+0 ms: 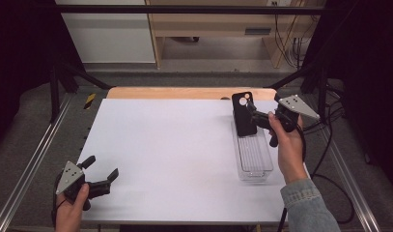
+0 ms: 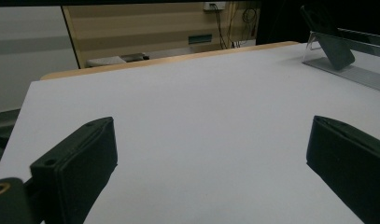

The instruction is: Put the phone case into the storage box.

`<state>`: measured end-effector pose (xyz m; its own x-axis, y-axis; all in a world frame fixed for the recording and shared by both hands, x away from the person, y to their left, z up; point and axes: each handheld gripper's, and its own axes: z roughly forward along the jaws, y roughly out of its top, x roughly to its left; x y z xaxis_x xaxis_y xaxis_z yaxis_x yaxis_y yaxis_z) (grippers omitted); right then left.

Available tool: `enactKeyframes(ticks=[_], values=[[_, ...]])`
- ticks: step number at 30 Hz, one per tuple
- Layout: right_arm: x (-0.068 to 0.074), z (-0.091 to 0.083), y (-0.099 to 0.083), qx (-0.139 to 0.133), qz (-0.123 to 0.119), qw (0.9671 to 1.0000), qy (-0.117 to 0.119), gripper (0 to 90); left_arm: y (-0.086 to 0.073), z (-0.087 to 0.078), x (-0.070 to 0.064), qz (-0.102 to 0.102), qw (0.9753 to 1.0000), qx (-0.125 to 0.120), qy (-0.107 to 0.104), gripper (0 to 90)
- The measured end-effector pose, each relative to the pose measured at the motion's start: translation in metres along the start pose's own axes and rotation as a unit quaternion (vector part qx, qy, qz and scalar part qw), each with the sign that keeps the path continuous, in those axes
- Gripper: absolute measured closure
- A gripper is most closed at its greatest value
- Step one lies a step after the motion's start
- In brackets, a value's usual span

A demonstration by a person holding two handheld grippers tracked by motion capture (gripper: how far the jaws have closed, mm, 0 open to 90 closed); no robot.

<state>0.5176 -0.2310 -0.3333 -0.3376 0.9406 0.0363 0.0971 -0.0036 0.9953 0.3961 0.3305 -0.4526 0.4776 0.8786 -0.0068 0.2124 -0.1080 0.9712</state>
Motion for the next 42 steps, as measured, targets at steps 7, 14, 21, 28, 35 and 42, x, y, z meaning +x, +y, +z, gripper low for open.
enactKeyframes(ticks=[7,14,21,28,35,42], values=[[-0.003,-0.008,0.002,-0.014,-0.004,0.9999,-0.006,2.0,-0.001,-0.003,0.003,-0.006,0.9999,-0.004,0.007,2.1],[-0.006,-0.015,-0.001,-0.005,-0.006,1.0,0.001,2.1,-0.001,-0.002,0.002,-0.004,1.0,-0.002,0.005,2.1],[-0.01,-0.024,-0.001,-0.008,-0.006,0.9999,0.001,2.8,-0.001,-0.001,0.002,-0.004,1.0,-0.002,0.005,2.0],[-0.017,-0.034,-0.001,-0.02,-0.004,0.9998,-0.007,3.8,-0.001,-0.001,0.002,-0.003,1.0,-0.001,0.004,2.1],[-0.023,-0.043,-0.002,-0.02,-0.004,0.9997,-0.013,3.9,-0.001,0.0,0.002,-0.002,1.0,0.0,0.004,2.1],[-0.028,-0.051,-0.005,-0.019,-0.003,0.9997,-0.015,4.0,-0.002,0.0,0.001,-0.001,1.0,0.001,0.004,2.1]])
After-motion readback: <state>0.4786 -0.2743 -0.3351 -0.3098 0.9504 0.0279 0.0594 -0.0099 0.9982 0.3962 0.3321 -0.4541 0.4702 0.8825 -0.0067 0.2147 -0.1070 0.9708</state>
